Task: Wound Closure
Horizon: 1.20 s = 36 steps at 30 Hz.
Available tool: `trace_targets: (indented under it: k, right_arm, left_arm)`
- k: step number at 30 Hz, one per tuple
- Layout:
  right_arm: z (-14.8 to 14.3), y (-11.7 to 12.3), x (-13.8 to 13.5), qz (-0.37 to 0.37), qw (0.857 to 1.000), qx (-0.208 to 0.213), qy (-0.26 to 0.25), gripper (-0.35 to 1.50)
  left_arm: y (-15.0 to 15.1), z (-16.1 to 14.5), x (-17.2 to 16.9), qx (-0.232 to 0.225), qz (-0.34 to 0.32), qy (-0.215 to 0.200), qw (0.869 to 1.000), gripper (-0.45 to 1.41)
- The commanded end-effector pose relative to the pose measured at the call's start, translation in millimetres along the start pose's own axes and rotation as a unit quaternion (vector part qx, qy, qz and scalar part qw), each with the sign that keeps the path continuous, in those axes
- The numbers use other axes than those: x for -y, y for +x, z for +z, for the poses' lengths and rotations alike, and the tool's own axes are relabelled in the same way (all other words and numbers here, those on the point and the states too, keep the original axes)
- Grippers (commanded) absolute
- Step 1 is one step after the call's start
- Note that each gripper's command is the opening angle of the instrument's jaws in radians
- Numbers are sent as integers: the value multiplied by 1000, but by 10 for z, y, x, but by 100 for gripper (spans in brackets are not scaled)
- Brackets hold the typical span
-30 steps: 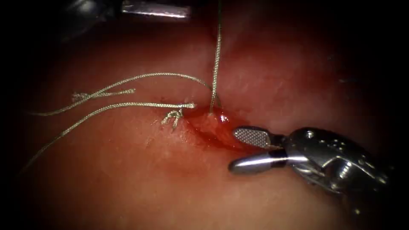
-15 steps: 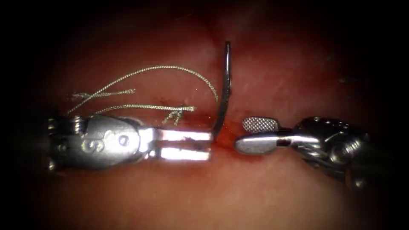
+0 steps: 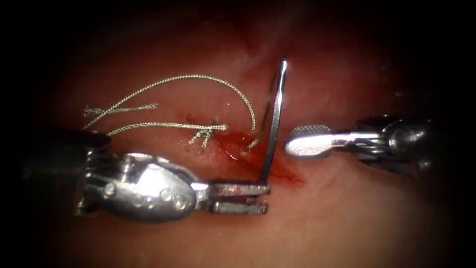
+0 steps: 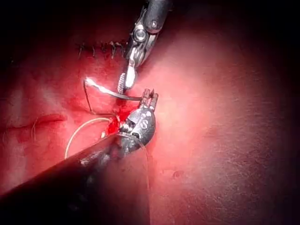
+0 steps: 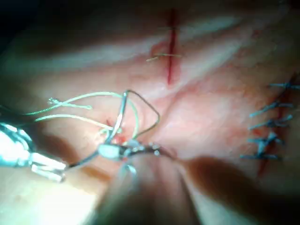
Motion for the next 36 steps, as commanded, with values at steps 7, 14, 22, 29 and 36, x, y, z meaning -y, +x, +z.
trace_targets:
  k: [7, 14, 22, 29, 36]
  right_arm:
    - [20, 8, -1, 9, 1000, 6, 10, 79]
    - [30, 10, -2, 20, 1000, 1, 9, 76]
    - [42, 11, -2, 39, 999, -4, 11, 67]
    - [48, 10, -1, 80, 997, -1, 13, -35]
    - [48, 19, -3, 67, 998, -20, 4, -35]
  left_arm:
    - [-5, 7, -1, 1, 9, -1, 1000, -45]
    - [-5, 9, -3, 3, 10, 2, 1000, -45]
    - [-4, 10, -6, 1, 10, 0, 1000, -45]
    - [-3, 11, -6, 2, 10, 0, 1000, -45]
    - [1, 12, -8, 1, 9, -1, 1000, -45]
